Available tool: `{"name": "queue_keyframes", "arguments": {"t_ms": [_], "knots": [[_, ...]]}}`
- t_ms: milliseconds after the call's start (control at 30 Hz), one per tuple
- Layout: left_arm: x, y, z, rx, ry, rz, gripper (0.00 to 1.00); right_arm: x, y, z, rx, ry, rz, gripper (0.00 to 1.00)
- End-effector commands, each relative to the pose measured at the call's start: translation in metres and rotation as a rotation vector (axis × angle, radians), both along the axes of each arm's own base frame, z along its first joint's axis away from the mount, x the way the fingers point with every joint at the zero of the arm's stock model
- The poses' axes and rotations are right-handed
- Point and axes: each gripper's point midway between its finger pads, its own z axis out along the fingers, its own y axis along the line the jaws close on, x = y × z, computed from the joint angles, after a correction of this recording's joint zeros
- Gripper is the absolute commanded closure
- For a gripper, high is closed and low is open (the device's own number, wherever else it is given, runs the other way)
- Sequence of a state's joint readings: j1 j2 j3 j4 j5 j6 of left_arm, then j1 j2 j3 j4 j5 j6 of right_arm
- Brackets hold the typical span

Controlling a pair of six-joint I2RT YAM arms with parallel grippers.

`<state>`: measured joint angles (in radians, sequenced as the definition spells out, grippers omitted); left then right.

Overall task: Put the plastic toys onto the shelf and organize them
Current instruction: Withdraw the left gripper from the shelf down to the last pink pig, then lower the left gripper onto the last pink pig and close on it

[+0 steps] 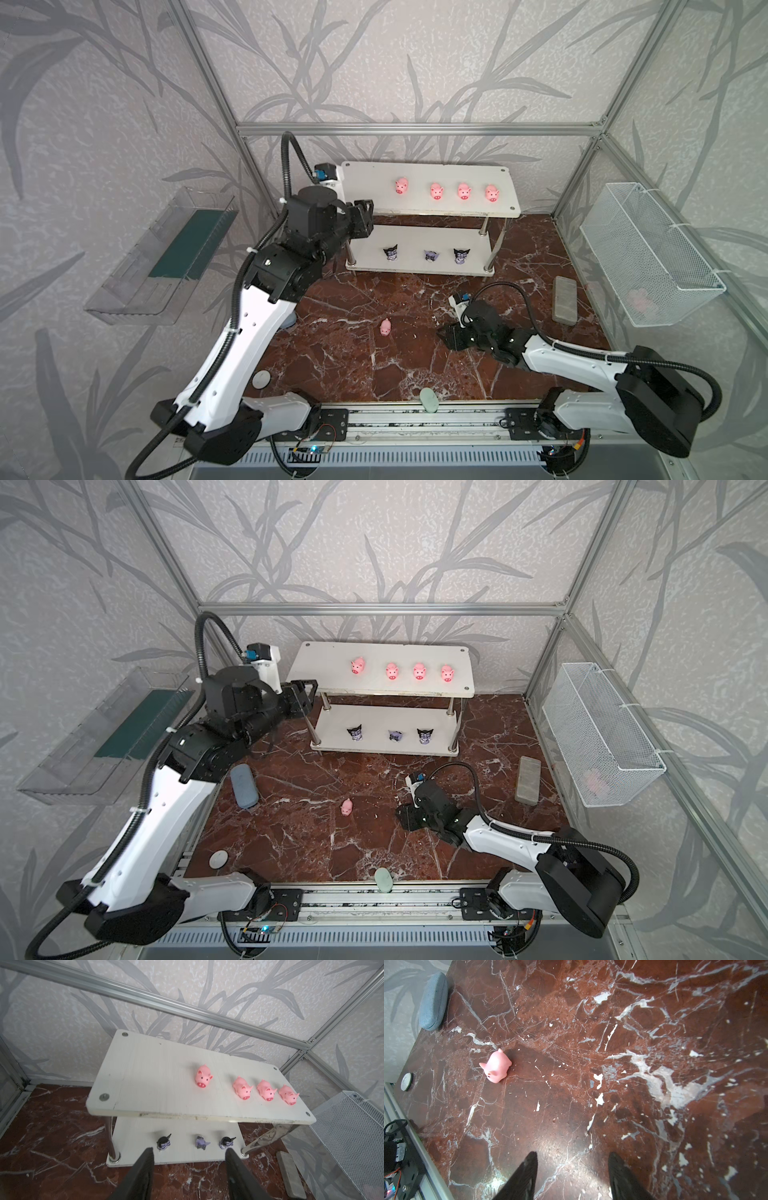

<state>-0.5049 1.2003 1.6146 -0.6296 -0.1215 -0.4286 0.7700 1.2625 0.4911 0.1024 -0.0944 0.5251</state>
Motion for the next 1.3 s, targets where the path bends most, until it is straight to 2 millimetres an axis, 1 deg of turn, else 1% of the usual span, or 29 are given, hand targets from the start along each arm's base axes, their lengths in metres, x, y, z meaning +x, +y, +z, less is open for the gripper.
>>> {"name": "queue_keyframes", "arguments": {"t_ms": [0, 133, 233, 333, 433, 600, 733, 900, 1067, 1267], "knots": [[-0.023, -0.002, -0.035, -0.018, 0.044, 0.0, 0.46, 0.005, -0.002, 0.01, -0.014, -0.021, -0.007, 0.44], [-0.055, -0.008, -0.11, 0.052, 0.17, -0.012, 0.45, 0.005, -0.002, 0.009, -0.02, -0.012, -0.005, 0.44], [-0.071, -0.01, -0.16, 0.109, 0.238, -0.011, 0.45, 0.006, 0.0, 0.01, -0.023, -0.01, -0.001, 0.44], [-0.079, -0.014, -0.205, 0.145, 0.308, -0.013, 0.44, 0.008, 0.002, 0.012, -0.027, -0.012, 0.005, 0.45], [-0.082, -0.02, -0.242, 0.167, 0.367, -0.019, 0.42, 0.01, 0.003, 0.014, -0.022, -0.02, -0.002, 0.45], [-0.082, -0.03, -0.293, 0.2, 0.46, -0.035, 0.38, 0.01, 0.0, 0.017, -0.017, -0.027, -0.017, 0.45], [-0.08, -0.038, -0.326, 0.214, 0.503, -0.042, 0.36, 0.008, -0.005, 0.015, -0.027, -0.032, -0.026, 0.45], [-0.08, -0.042, -0.357, 0.247, 0.567, -0.043, 0.33, 0.006, -0.011, 0.012, -0.032, -0.035, -0.04, 0.45], [-0.078, -0.049, -0.378, 0.275, 0.614, -0.052, 0.3, 0.005, -0.012, 0.008, -0.032, -0.03, -0.045, 0.45], [-0.075, -0.045, -0.394, 0.309, 0.631, -0.014, 0.3, 0.004, -0.012, 0.005, -0.031, -0.026, -0.043, 0.45]]}}
